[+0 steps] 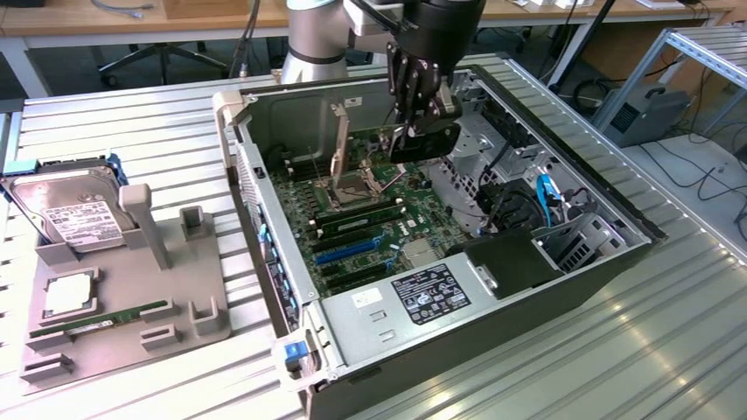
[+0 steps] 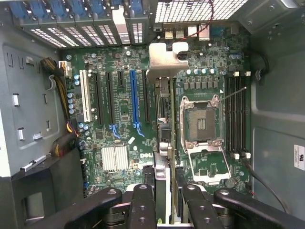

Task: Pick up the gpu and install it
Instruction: 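Insert the gpu into the slot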

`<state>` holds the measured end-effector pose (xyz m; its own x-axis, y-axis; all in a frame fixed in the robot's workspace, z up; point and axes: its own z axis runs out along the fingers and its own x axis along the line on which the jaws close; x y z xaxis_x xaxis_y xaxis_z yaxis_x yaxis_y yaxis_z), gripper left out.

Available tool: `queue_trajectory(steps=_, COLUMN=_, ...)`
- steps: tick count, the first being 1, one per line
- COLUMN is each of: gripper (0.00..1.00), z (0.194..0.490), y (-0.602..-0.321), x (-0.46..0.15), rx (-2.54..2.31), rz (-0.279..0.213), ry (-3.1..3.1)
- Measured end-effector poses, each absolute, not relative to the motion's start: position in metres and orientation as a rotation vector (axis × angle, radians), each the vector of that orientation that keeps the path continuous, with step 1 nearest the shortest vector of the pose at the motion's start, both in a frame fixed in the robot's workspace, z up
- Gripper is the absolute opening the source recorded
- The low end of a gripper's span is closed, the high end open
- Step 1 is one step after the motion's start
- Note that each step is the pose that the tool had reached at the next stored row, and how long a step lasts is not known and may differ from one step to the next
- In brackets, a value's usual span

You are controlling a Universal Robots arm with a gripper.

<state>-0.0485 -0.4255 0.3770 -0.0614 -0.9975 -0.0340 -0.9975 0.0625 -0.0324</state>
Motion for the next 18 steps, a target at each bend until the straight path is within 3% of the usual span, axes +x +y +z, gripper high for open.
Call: queue_trajectory(steps=18, gripper=0.27, z=0.3697, y=-0.4273, x=-0.0484, rx=-2.119, rz=-0.001, ry=2.255)
